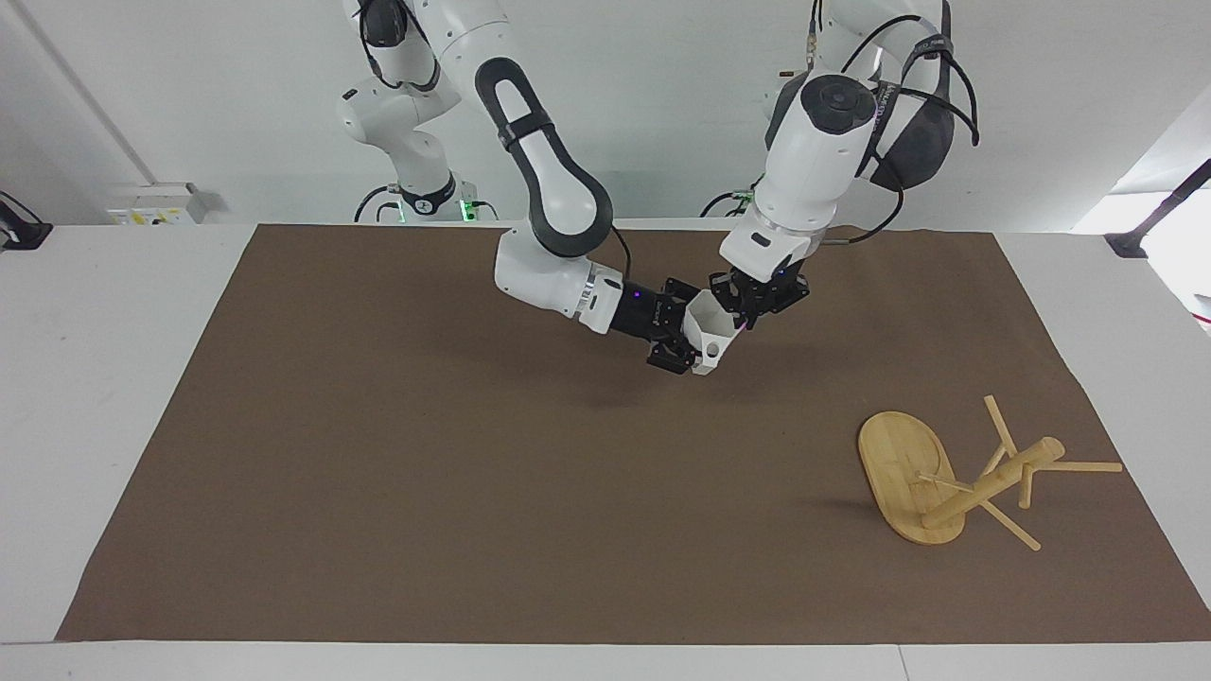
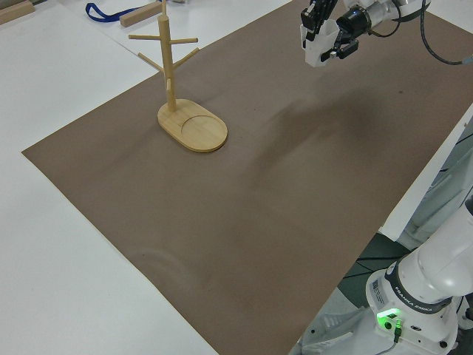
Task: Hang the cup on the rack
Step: 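Grasp the mug with the left gripper and open the right gripper, then move the mug to the rack with the left gripper while the right gripper withdraws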
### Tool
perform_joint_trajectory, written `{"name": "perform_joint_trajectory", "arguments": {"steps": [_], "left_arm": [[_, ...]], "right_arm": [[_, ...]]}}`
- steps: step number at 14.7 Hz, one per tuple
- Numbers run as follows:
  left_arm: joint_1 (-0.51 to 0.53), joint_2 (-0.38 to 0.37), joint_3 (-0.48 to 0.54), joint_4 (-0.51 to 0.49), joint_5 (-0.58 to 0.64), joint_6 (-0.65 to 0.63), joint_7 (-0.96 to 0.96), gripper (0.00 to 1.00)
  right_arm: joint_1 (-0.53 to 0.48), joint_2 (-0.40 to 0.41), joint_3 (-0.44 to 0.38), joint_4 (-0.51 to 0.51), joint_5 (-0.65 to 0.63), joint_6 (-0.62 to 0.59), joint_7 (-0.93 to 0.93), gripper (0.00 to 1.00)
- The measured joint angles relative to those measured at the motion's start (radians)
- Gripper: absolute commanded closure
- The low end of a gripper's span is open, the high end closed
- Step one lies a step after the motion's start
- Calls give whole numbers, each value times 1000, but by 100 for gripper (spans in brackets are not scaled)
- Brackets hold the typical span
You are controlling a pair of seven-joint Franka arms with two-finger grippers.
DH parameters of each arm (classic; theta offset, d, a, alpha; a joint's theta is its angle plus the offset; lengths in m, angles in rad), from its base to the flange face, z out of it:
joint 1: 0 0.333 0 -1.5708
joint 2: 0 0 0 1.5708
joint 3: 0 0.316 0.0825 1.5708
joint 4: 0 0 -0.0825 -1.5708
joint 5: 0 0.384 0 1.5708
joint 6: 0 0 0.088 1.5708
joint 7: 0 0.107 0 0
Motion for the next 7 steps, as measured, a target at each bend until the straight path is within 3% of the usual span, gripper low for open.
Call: {"name": "perform_joint_trajectory", "arguments": {"steps": [7], "left_arm": [[-1, 0, -1, -5, -22, 59, -60, 100]], "right_arm": [[-43, -63, -2, -47, 22, 38, 0, 0]]}}
